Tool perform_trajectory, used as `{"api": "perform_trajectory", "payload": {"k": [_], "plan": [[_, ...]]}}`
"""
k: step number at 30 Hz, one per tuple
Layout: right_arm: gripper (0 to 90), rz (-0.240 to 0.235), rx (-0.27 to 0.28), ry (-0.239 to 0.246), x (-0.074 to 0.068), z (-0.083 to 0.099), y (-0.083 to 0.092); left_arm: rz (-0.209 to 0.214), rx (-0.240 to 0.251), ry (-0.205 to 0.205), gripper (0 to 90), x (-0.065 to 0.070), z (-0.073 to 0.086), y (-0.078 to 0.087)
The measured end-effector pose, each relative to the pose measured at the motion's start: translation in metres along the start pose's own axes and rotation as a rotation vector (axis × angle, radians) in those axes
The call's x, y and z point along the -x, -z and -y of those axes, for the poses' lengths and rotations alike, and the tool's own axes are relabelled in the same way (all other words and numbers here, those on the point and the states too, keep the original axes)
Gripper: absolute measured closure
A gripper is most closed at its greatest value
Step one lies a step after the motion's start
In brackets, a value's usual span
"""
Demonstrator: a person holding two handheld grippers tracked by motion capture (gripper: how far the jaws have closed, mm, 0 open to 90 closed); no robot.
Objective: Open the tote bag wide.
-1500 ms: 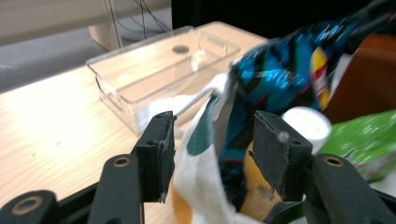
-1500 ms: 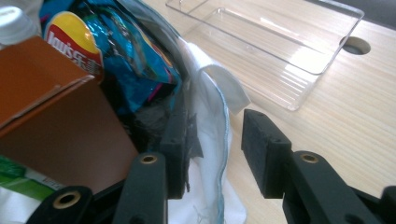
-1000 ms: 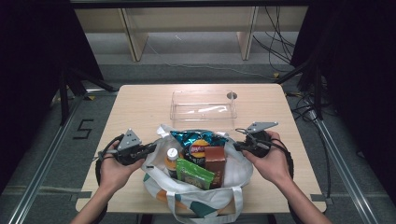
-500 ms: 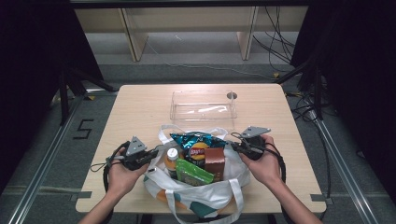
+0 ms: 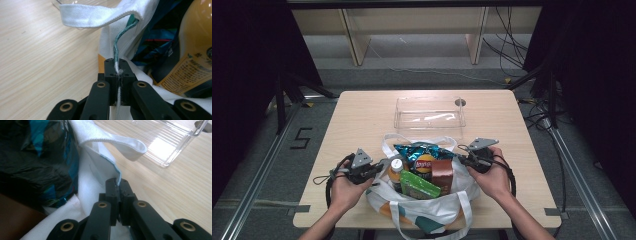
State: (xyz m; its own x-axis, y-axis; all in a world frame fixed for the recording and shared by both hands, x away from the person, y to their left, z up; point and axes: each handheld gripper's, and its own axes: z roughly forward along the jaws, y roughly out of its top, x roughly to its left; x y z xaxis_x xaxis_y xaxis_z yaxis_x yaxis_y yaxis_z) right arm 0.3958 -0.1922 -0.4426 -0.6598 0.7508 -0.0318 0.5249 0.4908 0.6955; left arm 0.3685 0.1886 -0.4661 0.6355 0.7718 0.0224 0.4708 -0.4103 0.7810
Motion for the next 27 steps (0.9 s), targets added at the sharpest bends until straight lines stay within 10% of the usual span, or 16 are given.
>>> {"api": "perform_trajectory", "payload": {"k": [6,10,19,27], "plan": [[78.2,0.003,0.047,-0.026,0.003,-0.003,0.011,0.005,0.085,0.065,83.4,-0.001,0.001,0.009],[65.1,-0.004,0.174,-0.041,0.008,-0.011,0.037,0.025,0.158,0.136,73.3,-0.004,0.004,0.022],[46.8,-0.016,0.259,-0.049,0.005,-0.014,0.055,0.033,0.308,0.151,36.5,-0.006,-0.001,0.052],[52.4,-0.025,0.300,-0.044,0.003,-0.017,0.066,0.050,0.350,0.137,32.2,0.000,-0.001,0.053]]}}
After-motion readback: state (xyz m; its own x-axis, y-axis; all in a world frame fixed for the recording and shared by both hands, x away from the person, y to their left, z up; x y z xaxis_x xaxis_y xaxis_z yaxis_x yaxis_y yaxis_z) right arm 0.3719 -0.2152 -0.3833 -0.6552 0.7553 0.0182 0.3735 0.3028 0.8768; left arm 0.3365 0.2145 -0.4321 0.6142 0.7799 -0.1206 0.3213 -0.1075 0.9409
